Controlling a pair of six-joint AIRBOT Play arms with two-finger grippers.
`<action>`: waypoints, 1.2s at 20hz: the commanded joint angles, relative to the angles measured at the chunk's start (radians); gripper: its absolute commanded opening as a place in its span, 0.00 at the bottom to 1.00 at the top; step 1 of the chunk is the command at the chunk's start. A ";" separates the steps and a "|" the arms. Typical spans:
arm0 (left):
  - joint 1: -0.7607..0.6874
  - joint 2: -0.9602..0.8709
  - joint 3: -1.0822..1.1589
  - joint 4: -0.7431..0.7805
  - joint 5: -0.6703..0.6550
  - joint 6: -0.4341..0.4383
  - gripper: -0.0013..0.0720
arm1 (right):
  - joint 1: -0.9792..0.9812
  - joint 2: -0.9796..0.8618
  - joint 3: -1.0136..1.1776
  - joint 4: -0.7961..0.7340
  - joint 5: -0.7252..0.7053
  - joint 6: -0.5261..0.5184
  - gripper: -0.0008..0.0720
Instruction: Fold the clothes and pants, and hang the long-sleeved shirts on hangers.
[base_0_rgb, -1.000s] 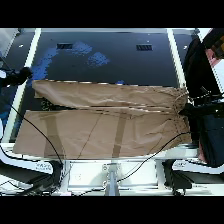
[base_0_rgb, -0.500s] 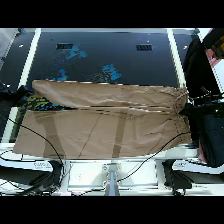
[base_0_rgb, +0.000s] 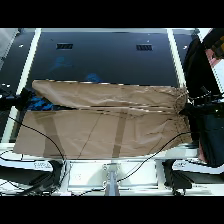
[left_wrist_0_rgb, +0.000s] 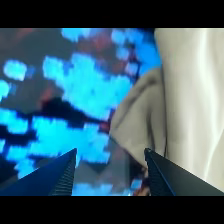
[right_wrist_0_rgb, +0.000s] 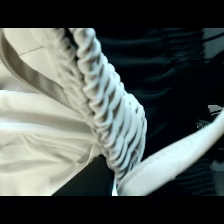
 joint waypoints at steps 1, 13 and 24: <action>-0.029 -0.037 -0.006 -0.032 0.066 0.000 0.65 | 0.000 0.001 0.000 0.000 0.000 0.000 0.07; -0.077 -0.027 -0.002 -0.092 0.160 0.008 0.04 | 0.000 0.001 0.001 0.000 0.000 0.001 0.07; -0.013 0.237 0.064 0.156 -0.067 -0.084 0.03 | 0.000 0.034 0.004 0.001 -0.024 0.072 0.07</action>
